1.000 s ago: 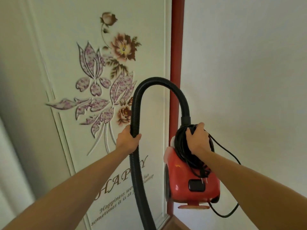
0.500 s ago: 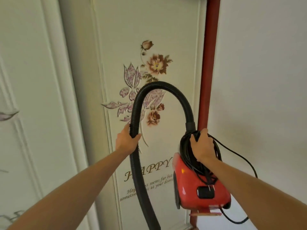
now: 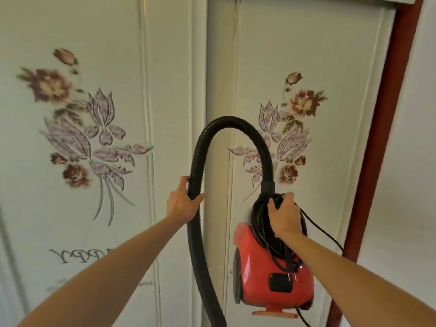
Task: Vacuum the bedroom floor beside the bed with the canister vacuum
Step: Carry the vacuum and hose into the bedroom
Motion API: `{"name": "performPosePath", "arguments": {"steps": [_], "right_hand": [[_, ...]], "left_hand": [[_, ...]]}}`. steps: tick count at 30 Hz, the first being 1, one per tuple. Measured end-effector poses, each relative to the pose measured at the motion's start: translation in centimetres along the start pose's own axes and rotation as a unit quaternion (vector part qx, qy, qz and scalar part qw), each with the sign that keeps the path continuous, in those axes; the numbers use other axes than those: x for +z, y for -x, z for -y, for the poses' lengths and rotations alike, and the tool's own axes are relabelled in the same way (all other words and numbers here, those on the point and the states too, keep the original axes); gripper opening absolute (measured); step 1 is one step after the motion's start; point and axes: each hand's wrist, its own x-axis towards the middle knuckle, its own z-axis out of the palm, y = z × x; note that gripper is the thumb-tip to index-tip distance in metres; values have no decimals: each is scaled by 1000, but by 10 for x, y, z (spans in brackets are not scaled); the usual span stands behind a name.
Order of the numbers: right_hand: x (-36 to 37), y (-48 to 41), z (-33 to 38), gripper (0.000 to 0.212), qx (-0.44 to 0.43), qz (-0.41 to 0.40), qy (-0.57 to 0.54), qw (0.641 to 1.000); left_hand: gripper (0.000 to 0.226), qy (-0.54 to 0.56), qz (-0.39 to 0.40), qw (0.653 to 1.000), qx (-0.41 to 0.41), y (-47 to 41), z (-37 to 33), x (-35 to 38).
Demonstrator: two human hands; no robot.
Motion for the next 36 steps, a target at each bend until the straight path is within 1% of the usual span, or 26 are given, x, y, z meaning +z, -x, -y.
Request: {"name": "performPosePath", "arguments": {"steps": [7,11,20,26,31,36], "right_hand": [[65,64,85,27,-39,64,-31,997],[99,99,130,24,-64,95,-51,992],[175,165,217,26,-114,166,-90,975],[231,195,261,28,-160,231,-112,953],[286,206,288,30,-189,291,-134,928],[347,213,326,31,-228,370,-150,888]], "left_hand": [[51,-53,-51,996,-52,25,70,-115],[50,-59,-89,992,-71,44,105,-183],[52,-97,-176,972,-119,95,162,-311],[51,-126,-233,949,-171,116,197,-370],[52,-146,-272,928,-207,122,231,-401],[54,-172,-334,894,-244,122,252,-425]]}}
